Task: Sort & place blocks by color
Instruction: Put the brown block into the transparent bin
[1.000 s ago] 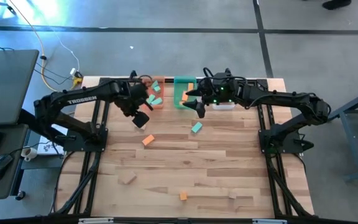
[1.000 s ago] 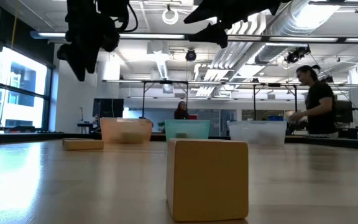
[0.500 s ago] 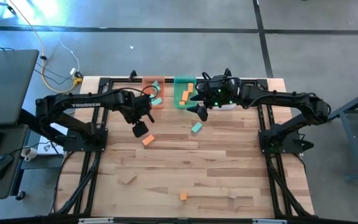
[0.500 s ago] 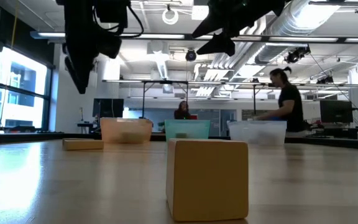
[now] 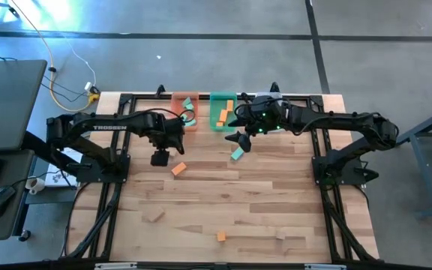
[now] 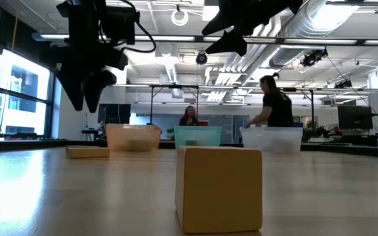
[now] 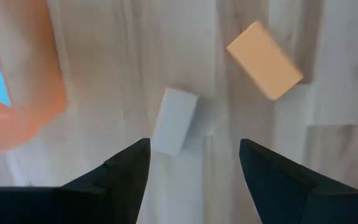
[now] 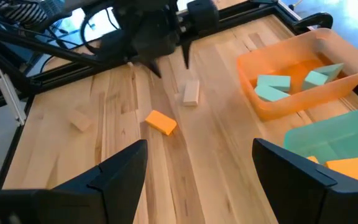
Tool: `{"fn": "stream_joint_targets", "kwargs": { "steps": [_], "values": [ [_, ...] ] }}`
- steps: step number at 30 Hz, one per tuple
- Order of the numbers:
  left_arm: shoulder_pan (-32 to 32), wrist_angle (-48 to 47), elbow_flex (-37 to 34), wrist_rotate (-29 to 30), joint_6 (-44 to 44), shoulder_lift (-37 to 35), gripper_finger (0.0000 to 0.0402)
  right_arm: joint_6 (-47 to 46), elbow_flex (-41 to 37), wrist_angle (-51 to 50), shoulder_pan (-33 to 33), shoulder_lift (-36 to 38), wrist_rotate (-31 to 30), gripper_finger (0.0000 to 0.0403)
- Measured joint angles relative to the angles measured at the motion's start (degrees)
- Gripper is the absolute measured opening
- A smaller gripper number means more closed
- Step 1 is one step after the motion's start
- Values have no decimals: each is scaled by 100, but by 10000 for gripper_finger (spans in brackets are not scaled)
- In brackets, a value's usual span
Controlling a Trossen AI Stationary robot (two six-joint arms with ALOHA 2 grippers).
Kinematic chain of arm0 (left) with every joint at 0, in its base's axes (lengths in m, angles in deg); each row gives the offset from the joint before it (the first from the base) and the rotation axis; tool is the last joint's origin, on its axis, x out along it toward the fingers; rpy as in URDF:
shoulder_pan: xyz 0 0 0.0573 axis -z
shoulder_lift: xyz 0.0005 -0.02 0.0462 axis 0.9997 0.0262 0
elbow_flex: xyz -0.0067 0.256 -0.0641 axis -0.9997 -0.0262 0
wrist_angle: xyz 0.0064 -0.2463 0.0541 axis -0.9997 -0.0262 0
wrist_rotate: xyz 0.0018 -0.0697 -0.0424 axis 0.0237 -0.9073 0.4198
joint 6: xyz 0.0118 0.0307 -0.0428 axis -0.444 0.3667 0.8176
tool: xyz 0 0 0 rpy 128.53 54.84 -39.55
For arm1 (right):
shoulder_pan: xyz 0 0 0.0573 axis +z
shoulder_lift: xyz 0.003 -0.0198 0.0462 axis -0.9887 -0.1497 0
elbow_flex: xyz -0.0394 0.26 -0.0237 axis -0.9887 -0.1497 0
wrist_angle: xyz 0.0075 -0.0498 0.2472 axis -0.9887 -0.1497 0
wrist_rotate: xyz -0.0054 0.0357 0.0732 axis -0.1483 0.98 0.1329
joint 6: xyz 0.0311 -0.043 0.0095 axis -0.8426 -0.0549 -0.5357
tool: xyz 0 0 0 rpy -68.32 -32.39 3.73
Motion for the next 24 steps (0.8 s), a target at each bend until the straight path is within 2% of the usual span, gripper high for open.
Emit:
{"fn": "stream_joint_targets", "kwargs": {
  "steps": [4, 12, 18, 24],
  "values": [
    [-50, 3, -26, 86, -323, 231, 235, -3, 0, -9, 43, 0, -1, 277],
    [-63, 3, -26, 167, -332, 864, 235, -11, 0, -39, 128, 0, -18, 277],
    [-67, 79, -26, 524, -282, 1263, 235, -46, 0, -44, 128, 2, -13, 277],
    [-73, 133, -24, 532, -288, 1615, 235, -56, 0, -43, 128, 2, -11, 277]
  ]
}}
